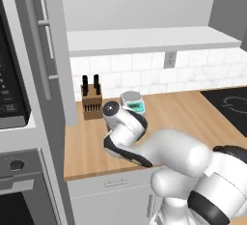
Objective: Pick up the bowls on the counter and stack them on top of one another in the open cabinet. Place the smaller bowl on top of the larger bowl.
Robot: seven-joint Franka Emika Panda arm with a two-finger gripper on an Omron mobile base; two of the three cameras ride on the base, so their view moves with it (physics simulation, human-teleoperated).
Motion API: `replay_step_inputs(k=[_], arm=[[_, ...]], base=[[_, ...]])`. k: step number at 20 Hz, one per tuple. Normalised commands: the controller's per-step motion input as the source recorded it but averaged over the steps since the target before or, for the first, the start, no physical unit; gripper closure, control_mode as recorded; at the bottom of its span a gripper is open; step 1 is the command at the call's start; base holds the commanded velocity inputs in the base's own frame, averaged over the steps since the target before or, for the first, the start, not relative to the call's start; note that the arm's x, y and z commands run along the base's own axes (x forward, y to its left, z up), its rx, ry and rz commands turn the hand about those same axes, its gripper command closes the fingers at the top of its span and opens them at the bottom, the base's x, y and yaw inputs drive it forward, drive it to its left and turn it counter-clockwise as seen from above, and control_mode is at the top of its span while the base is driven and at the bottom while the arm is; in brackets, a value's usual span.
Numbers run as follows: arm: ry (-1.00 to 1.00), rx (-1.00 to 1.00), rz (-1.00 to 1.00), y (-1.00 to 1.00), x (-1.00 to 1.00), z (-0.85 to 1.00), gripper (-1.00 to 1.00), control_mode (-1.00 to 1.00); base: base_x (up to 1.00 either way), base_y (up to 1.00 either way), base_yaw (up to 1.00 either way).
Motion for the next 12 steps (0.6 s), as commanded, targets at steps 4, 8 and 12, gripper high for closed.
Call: replay_step_inputs(k=[4, 8, 12], arm=[[0.0, 0.01, 0.0, 0.0, 0.44, -0.49, -1.0, -1.0], [0.0, 0.0, 0.0, 0.0, 0.41, -0.6, -1.0, -1.0], [0.0, 0.0, 0.0, 0.0, 0.31, -0.31, 1.0, -1.0]], base=[[0.0, 0.0, 0.0], [0.0, 0.0, 0.0], [0.0, 0.0, 0.0]])
